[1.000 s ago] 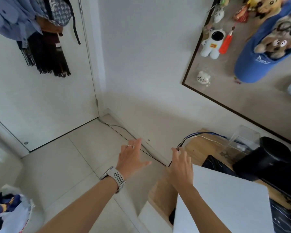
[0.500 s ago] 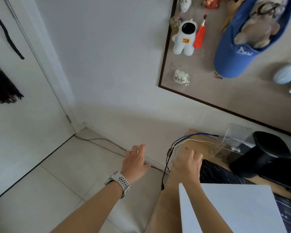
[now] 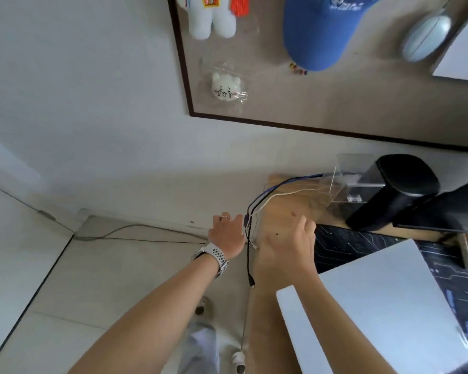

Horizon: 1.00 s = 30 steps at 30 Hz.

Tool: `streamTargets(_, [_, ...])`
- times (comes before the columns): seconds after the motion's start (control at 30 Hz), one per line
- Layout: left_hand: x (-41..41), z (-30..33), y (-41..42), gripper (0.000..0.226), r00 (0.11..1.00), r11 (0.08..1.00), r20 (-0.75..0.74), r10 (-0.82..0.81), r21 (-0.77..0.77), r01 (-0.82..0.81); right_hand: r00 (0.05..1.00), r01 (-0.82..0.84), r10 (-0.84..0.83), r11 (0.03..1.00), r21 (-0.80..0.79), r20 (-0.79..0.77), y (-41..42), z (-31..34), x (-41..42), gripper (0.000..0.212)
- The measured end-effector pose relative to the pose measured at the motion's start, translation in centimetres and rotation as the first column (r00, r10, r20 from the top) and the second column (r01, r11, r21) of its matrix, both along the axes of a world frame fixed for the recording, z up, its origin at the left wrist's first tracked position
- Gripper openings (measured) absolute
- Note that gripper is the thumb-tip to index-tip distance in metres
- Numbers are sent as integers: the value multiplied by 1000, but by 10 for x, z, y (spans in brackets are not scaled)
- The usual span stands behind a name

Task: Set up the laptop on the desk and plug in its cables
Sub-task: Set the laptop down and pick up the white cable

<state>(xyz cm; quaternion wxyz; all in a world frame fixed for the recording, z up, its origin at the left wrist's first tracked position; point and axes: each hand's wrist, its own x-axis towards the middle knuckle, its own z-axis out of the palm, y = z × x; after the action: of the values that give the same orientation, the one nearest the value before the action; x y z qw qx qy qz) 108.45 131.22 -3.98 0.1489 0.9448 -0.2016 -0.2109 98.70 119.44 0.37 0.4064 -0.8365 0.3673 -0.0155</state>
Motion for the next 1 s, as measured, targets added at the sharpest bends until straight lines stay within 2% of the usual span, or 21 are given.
streamTargets(0.17, [37, -24, -32, 23, 994, 993, -6, -113, 46, 113, 996, 55, -48, 993, 101, -70, 3, -20, 32, 95])
streamTargets(0.27, [65, -40, -46, 25, 977, 968, 18, -212, 142, 207, 989, 142, -134, 980, 142, -64, 15, -29, 61, 90])
streamTargets(0.33, [84, -52, -53, 25, 959, 946, 23, -281, 176, 273, 978, 203, -191, 962, 185, -78, 23, -36, 77, 83])
streamTargets(0.43, [109, -68, -60, 24, 951, 939, -36, -307, 149, 309, 951, 305, -278, 917, 257, -135, 26, -53, 94, 64])
streamTargets(0.5, [123, -78, -63, 20, 937, 928, -80, -341, 128, 349, 938, 335, -297, 909, 248, -179, 26, -62, 103, 49])
streamTargets(0.7, [144, -100, -75, 20, 881, 887, -175, -439, 74, 456, 886, 455, -421, 870, 188, -196, 16, -86, 128, 30])
streamTargets(0.77, [144, -103, -74, 19, 861, 871, -200, -468, 59, 487, 880, 462, -427, 871, 165, -210, 15, -93, 133, 24])
streamTargets(0.9, [144, -113, -71, 21, 834, 849, -244, -496, 64, 524, 898, 415, -356, 881, 228, -258, 25, -112, 133, 37])
streamTargets(1.0, [144, -117, -68, 20, 840, 875, -304, -449, 41, 482, 905, 365, -257, 878, 309, -339, 32, -119, 132, 45])
